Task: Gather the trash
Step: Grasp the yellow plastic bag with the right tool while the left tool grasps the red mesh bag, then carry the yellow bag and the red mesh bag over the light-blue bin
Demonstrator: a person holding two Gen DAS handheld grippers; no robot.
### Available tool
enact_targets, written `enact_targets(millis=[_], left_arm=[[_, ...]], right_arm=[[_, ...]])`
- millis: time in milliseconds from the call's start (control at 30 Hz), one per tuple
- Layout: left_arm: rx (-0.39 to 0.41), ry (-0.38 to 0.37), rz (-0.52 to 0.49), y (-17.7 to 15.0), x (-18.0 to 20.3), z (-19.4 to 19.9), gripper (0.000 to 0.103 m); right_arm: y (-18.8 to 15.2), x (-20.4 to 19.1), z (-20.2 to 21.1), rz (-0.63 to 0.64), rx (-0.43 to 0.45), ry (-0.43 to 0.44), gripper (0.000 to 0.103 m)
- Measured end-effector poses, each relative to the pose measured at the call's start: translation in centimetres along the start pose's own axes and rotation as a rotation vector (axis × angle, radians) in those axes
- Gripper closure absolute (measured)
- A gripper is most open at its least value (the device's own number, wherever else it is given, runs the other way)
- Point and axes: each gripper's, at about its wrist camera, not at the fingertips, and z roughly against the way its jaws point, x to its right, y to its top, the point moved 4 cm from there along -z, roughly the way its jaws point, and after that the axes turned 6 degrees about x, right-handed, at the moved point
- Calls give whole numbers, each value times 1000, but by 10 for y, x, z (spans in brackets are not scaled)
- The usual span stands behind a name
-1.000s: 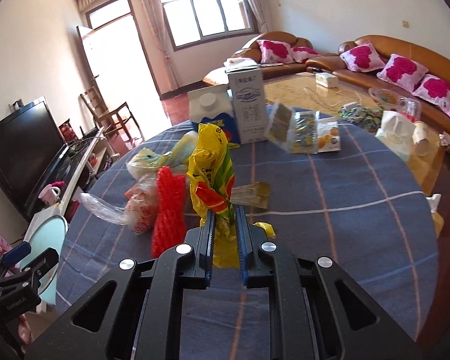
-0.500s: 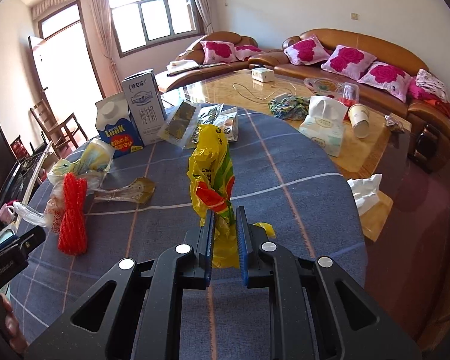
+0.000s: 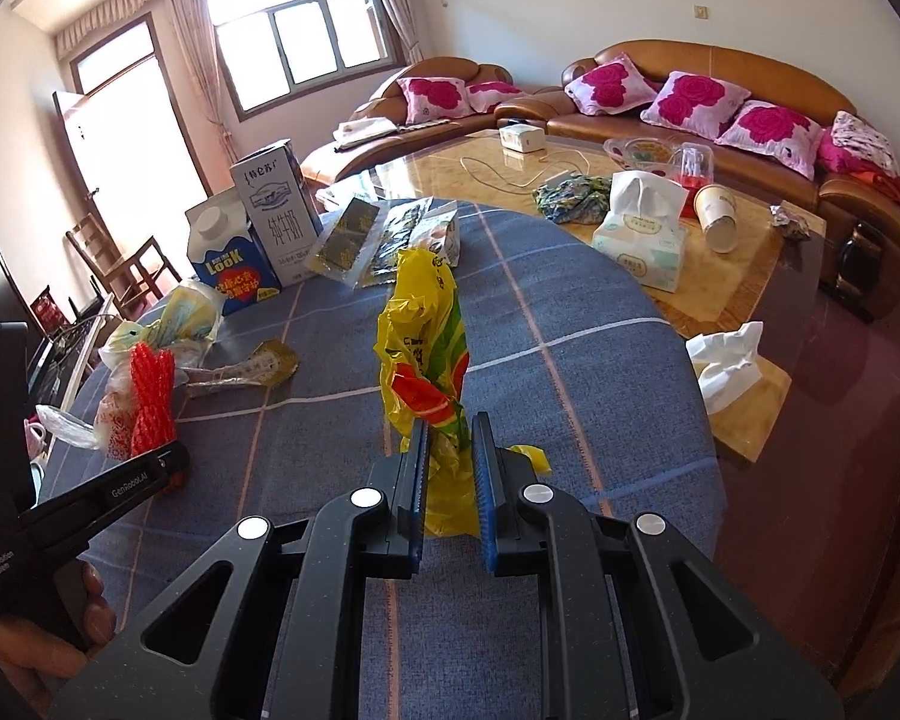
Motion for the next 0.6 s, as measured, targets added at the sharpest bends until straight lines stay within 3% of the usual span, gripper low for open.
enact_targets(millis=[267,600], left_arm=[[91,2,-128,-12,-14,48,81],[172,28,-145,-17,-63,92,81]], right_arm=[[1,-9,12,-3,29,12,88],[-12,-64,31,49,37,100,88]])
